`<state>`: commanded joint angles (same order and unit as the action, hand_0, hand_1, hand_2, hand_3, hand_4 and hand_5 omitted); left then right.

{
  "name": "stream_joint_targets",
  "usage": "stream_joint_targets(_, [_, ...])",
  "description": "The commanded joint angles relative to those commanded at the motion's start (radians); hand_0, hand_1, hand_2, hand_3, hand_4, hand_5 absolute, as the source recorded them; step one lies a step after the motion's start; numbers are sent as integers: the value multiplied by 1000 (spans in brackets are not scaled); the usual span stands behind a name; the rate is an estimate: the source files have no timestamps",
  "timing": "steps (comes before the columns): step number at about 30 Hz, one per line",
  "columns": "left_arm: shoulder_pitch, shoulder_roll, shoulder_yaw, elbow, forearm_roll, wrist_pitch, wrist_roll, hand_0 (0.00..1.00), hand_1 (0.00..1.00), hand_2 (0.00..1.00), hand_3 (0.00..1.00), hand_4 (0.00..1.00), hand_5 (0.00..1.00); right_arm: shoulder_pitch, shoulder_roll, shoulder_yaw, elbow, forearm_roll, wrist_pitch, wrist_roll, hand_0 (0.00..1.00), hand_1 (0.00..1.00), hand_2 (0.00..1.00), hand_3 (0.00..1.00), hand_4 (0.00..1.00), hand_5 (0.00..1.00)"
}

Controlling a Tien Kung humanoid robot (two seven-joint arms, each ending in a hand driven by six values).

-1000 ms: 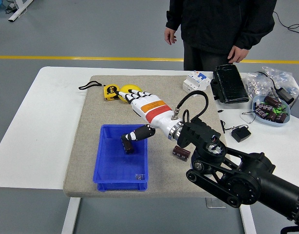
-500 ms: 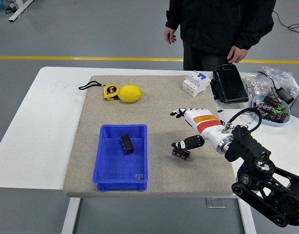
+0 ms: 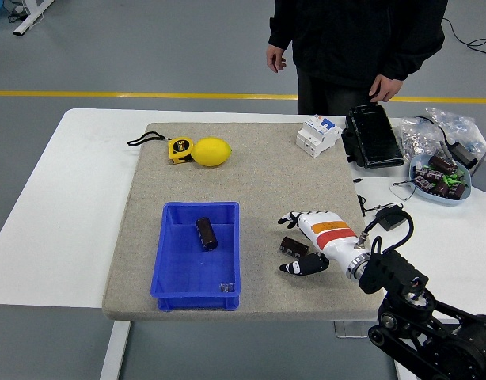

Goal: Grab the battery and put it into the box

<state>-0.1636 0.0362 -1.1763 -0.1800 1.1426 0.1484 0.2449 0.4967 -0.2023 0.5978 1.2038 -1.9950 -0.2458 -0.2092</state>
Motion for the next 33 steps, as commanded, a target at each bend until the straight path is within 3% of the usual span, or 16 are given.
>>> stream_joint_targets(9, [3,-2,8,0,-4,-2,1,720,675,684,586,634,544,-1,28,-20,-77,20,-40,13,613,609,651,752,998,345])
stream_joint_targets(10, [3,-3,9,0,-5,-2,1,720,675,684,584,633,544,-1,31,-23,-84,23,-45,15,527,544,592,672,998,341])
stream_joint_targets(15, [1,-4,15,0,-11,-2,1,720,675,684,584,633,544,3,41,-33,-114,40,-88,23,527,544,592,672,998,341])
stream_joint_targets(16, [1,-4,16,0,-11,-2,1,720,675,684,584,633,543,5,42,-34,-117,43,-97,23,451,480,495,533,979,303])
stream_joint_targets(21, [0,-4,19,0,-13,-2,0,720,675,684,584,633,543,13,40,-35,-129,50,-130,22,451,480,495,533,979,303])
stream_joint_targets(22, [0,-4,19,0,-14,-2,0,719,675,684,585,632,543,14,40,-35,-131,51,-133,21,382,402,444,459,912,269])
stream_joint_targets(33, [0,-5,27,0,-20,-3,-1,719,675,684,584,631,544,18,41,-41,-157,52,-147,21,335,373,425,442,883,253])
